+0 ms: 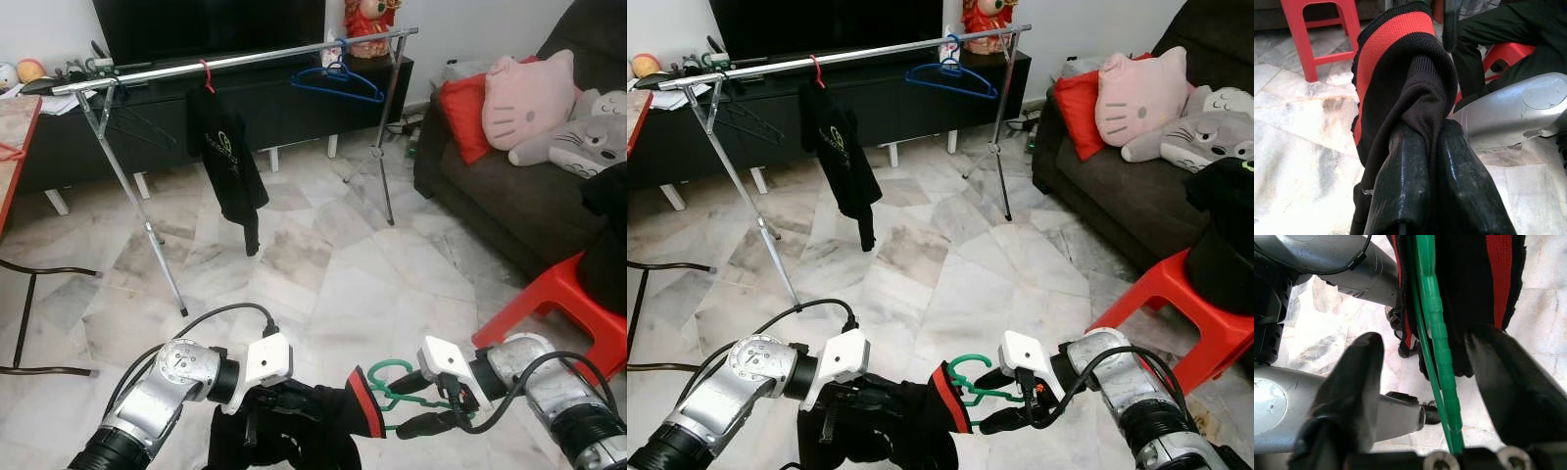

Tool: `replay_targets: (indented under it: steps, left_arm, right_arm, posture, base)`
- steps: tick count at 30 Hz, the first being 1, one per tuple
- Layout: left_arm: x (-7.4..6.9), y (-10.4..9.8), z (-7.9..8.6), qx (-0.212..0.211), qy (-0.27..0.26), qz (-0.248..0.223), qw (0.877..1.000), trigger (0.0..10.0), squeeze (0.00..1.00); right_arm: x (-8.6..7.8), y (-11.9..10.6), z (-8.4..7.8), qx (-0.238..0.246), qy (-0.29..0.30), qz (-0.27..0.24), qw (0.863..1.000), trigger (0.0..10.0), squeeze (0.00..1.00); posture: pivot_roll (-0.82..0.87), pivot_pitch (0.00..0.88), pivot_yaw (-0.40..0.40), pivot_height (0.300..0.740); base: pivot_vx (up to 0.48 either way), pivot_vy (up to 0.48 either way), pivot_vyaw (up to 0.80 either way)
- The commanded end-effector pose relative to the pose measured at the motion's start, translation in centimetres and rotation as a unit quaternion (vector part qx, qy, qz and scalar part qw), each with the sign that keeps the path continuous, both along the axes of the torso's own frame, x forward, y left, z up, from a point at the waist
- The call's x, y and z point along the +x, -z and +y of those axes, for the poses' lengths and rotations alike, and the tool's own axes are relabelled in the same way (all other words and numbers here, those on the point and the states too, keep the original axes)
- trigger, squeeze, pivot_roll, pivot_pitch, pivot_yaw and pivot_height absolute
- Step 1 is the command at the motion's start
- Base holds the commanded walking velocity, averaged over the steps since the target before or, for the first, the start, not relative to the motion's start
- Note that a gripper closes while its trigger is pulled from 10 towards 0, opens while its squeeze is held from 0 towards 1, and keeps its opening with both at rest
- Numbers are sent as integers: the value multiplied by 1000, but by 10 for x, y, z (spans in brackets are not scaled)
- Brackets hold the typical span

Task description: Hang hanger

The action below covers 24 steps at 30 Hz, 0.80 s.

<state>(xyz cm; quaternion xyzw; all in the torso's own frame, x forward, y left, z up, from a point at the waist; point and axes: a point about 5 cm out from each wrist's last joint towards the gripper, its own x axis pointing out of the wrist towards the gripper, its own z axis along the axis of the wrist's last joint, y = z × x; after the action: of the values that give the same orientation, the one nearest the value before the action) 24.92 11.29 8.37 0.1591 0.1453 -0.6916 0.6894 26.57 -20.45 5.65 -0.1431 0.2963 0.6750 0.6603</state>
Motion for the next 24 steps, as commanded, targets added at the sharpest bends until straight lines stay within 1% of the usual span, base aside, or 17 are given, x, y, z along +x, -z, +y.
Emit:
replay_targets:
  steps: [1,9,15,24]
  left_arm:
    - [3,-9,-5,-3,16,-28,999,10000,0]
    - [3,-10,-5,-4,15,-29,999,10000,0]
    - [3,-10,-5,-4,14,-29,999,10000,0]
    - [3,-10,-6,-6,15,-28,999,10000,0]
  right_arm:
    - [4,-2,1,0,2,-12,1000,0,0]
    - [7,-2,2,4,15,-24,1000,0,0]
    - [12,-2,5,7,35,-46,998,0,0]
    - [13,0,8,14,44,-52,998,0,0]
  posture:
    - [-85,0,-39,740]
    - [-83,0,-40,740]
    - [-83,0,-40,740]
    - [-82,0,-39,740]
  base:
    - [0,0,0]
    - [0,0,0]
    - [0,0,0]
    - [0,0,0]
